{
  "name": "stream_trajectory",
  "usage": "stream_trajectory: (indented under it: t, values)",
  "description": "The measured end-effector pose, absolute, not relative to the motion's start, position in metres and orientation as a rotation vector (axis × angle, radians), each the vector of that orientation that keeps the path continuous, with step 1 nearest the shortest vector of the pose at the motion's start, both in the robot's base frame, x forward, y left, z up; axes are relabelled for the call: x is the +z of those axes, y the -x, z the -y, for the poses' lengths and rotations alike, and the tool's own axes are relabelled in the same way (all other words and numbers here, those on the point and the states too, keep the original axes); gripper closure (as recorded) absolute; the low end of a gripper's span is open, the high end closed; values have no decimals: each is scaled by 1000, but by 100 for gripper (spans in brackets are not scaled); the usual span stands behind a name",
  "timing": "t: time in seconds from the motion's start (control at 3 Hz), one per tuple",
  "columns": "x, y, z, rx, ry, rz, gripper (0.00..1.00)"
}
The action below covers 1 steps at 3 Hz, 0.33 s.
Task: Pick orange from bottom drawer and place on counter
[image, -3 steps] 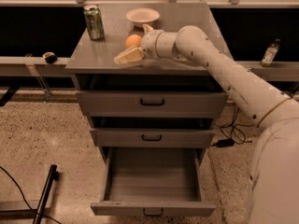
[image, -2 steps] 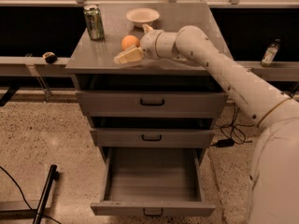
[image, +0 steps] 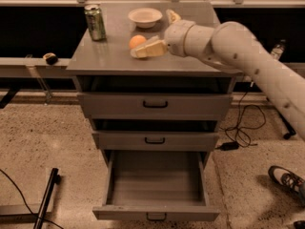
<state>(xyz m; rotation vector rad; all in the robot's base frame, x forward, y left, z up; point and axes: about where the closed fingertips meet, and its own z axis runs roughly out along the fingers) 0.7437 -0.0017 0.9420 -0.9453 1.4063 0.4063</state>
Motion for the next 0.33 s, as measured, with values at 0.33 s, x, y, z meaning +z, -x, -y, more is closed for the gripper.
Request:
stream_trajectory:
  t: [0.33]
  values:
    - [972, -700, 32, 338, 880, -1353, 0]
